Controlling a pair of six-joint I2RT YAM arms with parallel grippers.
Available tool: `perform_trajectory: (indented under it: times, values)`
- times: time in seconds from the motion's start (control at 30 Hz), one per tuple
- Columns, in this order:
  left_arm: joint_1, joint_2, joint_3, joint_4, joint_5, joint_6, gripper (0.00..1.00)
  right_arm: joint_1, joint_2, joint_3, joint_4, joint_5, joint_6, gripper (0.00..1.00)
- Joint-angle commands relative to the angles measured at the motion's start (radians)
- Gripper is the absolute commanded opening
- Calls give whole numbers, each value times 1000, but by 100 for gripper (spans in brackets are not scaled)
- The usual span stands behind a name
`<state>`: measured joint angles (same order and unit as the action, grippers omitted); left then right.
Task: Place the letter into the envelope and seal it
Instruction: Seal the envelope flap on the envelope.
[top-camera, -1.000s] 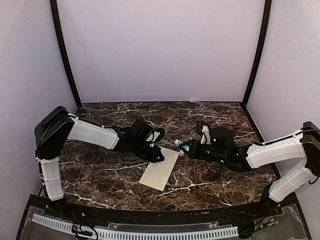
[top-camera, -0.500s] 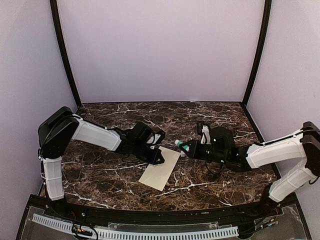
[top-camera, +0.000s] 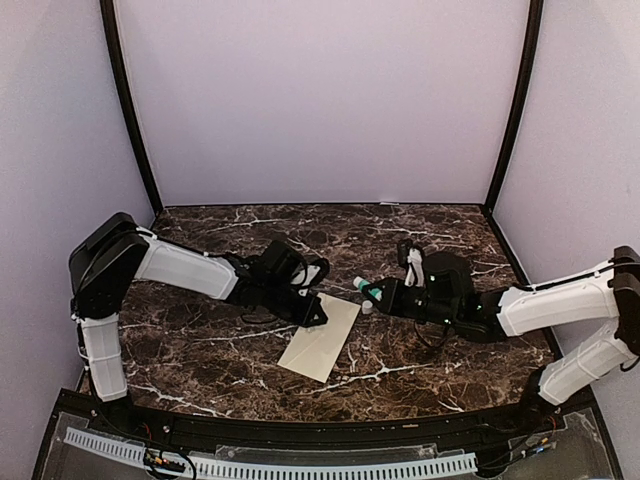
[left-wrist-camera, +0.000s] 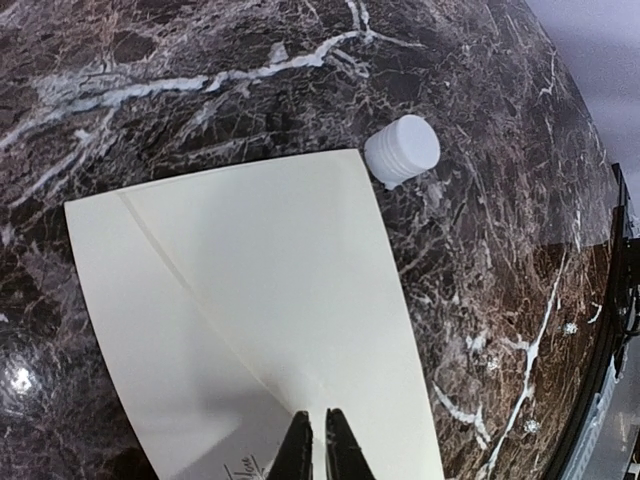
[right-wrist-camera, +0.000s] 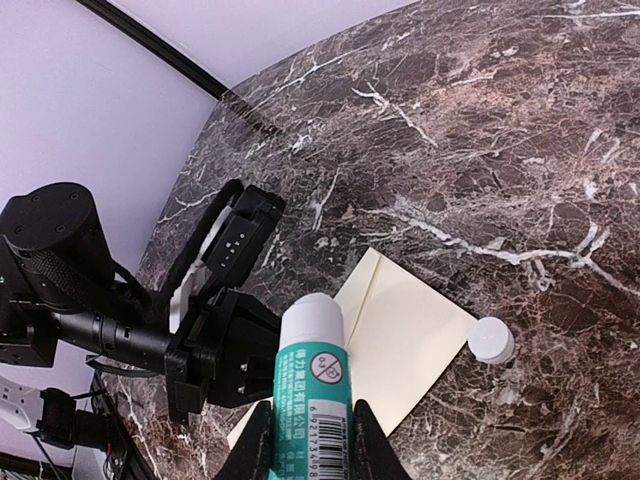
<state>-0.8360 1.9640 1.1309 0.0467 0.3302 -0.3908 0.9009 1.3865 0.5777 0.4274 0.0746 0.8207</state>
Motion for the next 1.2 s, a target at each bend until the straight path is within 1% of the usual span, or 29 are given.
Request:
perform_trajectory:
  times: [0.0, 0.37, 0.67, 1.17]
  values:
    - [-3, -110, -1, -41, -3, 12, 7, 7, -40, 16, 11, 28, -16, 18]
    - [-3, -125, -89, -6, 22, -15, 7, 13, -30, 20, 25, 20, -17, 18]
    - [-2, -88, -94, 7, 40, -11, 5, 16, -9, 21, 36, 8, -14, 18]
    - [-6, -28, -45, 39, 91, -35, 4, 16, 19, 19, 50, -3, 1, 18]
